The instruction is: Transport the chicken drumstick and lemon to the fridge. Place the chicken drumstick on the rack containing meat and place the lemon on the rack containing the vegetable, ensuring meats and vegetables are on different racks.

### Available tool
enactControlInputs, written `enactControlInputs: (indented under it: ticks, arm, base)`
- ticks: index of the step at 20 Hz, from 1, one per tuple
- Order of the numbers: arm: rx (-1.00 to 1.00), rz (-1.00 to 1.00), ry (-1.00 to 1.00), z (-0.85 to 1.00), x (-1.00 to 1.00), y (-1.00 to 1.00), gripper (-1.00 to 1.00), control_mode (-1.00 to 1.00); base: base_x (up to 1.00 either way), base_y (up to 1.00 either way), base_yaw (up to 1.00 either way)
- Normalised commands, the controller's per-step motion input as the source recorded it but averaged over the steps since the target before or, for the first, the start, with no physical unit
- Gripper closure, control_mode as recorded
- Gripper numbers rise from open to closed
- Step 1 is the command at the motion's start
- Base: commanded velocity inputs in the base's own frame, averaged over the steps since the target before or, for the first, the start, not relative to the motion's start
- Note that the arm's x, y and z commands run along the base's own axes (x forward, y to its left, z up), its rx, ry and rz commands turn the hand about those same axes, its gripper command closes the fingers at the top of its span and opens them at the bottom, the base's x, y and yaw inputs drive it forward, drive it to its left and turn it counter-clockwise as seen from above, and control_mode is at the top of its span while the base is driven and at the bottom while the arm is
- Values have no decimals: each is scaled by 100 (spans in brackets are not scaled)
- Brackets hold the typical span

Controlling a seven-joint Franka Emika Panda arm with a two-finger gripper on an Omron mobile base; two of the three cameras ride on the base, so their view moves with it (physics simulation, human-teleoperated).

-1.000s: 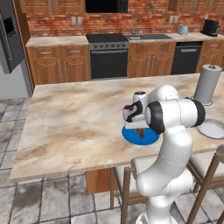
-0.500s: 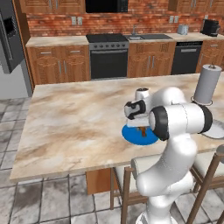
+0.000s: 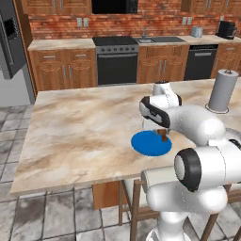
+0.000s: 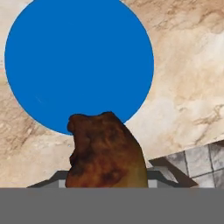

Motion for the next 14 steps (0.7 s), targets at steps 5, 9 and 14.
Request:
enactControlInputs:
  ticks: [5, 9, 14]
  arm:
    - [-5, 6, 13, 100, -71, 0, 100, -100]
    - [-9, 11, 1, 100, -90, 0, 100, -100]
    - [-8, 12, -1, 100, -94, 0, 100, -100]
  base:
    - [0, 0, 0]
    - [0, 0, 0]
    - [0, 0, 0]
